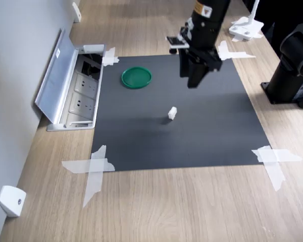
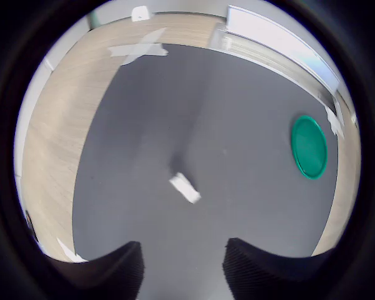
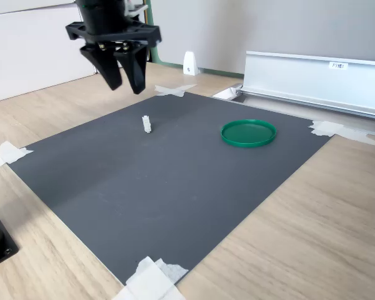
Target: Grasp a white terminal and put it on the green lid.
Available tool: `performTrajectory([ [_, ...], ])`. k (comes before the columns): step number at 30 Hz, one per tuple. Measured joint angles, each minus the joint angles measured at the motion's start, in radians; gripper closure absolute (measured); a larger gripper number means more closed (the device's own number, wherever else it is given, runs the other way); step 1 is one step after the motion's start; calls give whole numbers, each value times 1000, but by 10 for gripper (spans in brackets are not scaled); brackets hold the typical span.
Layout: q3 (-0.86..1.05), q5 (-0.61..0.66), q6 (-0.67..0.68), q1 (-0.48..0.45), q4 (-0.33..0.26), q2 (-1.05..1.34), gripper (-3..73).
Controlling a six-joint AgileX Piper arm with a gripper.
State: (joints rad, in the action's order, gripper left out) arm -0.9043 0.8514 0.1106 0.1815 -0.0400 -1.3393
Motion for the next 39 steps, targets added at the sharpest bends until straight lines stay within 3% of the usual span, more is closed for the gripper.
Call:
performTrajectory([
  [6,-5,-51,-25,24,-3,-52,55],
  [32,-105,-95,-33,24,29,-375,51],
  [36,-105,-101,-27,24,30,-384,88],
  [39,-105,-103,-21,24,30,-388,178],
])
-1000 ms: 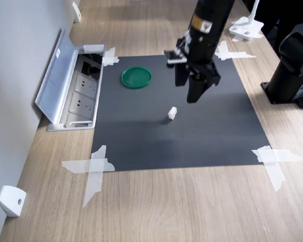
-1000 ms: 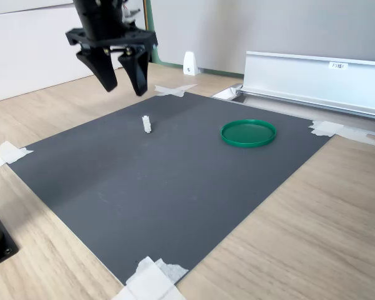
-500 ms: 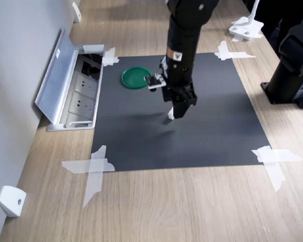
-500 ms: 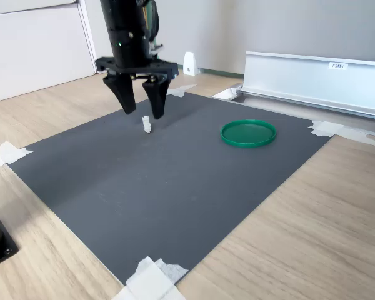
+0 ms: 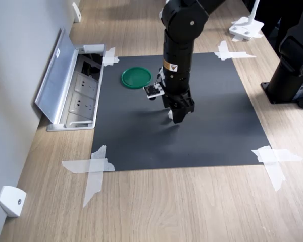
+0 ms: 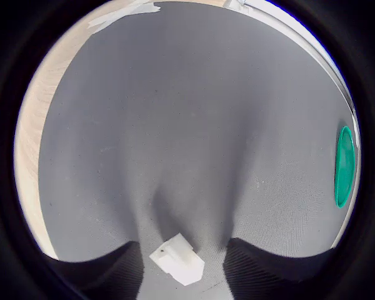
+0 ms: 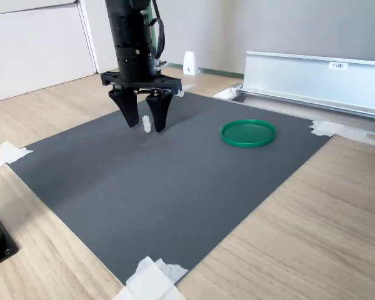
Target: Grasp a white terminal and put it on the green lid.
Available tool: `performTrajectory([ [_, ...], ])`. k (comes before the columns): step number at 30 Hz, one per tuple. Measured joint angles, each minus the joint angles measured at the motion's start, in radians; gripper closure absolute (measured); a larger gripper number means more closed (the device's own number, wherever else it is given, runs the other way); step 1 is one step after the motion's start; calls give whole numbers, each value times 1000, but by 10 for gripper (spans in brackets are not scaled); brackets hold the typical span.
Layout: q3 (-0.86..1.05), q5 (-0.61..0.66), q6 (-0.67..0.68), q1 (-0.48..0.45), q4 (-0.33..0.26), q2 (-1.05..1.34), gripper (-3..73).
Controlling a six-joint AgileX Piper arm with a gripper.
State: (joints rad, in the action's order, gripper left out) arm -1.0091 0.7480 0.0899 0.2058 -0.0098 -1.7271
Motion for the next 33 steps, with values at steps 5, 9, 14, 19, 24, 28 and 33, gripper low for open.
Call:
performTrajectory([
  [5,0,0,1,0,-2,-10,417],
  [9,0,-1,14,0,-4,-10,585],
  [14,0,16,87,-37,-52,31,601],
  [19,-21,68,170,-147,-60,64,601],
  [24,-87,110,225,-268,-51,65,601],
  [28,-163,113,282,-347,-32,49,601],
  [33,-267,136,329,-407,-1,-27,601],
])
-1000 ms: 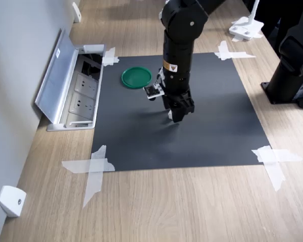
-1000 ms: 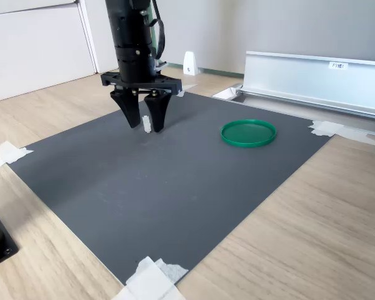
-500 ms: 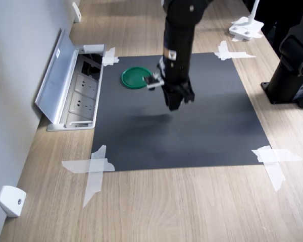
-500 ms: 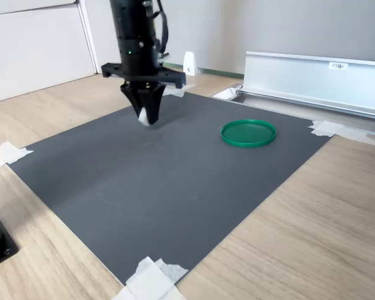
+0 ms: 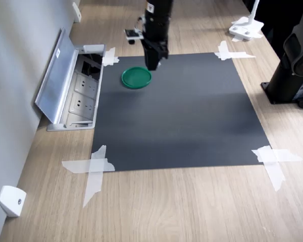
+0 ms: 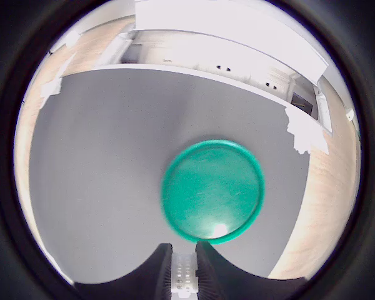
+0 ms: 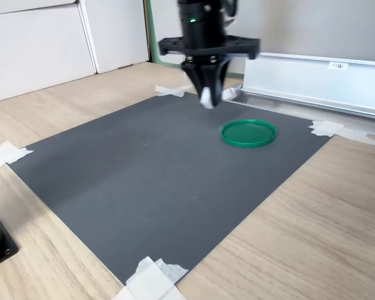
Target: Grasp a white terminal and put it on the green lid.
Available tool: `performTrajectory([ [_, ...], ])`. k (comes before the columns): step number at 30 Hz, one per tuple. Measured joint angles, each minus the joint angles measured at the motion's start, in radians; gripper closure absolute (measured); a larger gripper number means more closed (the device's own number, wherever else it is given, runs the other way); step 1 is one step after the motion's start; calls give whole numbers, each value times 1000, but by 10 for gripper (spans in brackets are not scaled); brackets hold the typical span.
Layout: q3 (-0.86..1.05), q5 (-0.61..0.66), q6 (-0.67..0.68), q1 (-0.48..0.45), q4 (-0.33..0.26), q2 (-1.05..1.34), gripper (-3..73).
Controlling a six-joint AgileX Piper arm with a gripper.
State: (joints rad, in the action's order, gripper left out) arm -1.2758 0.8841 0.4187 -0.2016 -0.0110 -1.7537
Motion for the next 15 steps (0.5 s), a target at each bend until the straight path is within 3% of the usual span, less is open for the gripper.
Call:
performTrajectory([
  [15,-131,-32,54,-23,17,-212,600],
])
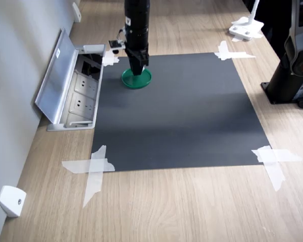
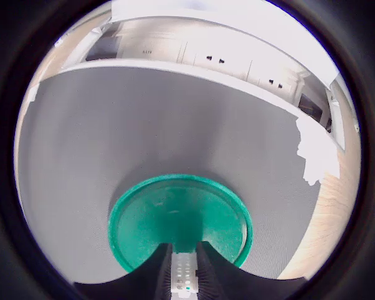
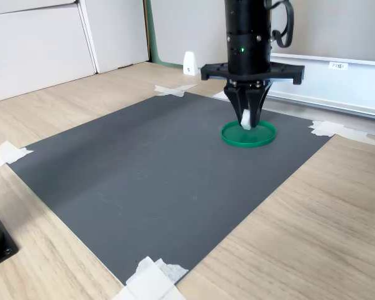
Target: Grasp a white terminal and put it on the green lid.
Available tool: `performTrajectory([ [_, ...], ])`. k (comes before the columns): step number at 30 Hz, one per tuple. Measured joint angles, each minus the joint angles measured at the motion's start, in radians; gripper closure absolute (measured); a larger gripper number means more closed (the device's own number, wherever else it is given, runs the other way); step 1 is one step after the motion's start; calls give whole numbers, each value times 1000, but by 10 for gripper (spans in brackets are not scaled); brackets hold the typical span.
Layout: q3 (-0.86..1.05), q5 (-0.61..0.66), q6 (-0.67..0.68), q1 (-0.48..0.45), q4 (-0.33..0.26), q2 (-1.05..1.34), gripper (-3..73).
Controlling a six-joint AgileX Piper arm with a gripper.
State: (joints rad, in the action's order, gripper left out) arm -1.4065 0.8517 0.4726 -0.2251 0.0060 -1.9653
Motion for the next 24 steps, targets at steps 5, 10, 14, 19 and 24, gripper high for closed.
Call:
performTrajectory([
  [5,-1,1,26,0,1,-2,561],
  [10,-1,1,40,0,3,-2,379],
  [14,-1,2,22,0,4,-2,189],
  [19,-1,-1,-15,0,7,47,43],
  [24,9,9,-19,0,3,169,41],
])
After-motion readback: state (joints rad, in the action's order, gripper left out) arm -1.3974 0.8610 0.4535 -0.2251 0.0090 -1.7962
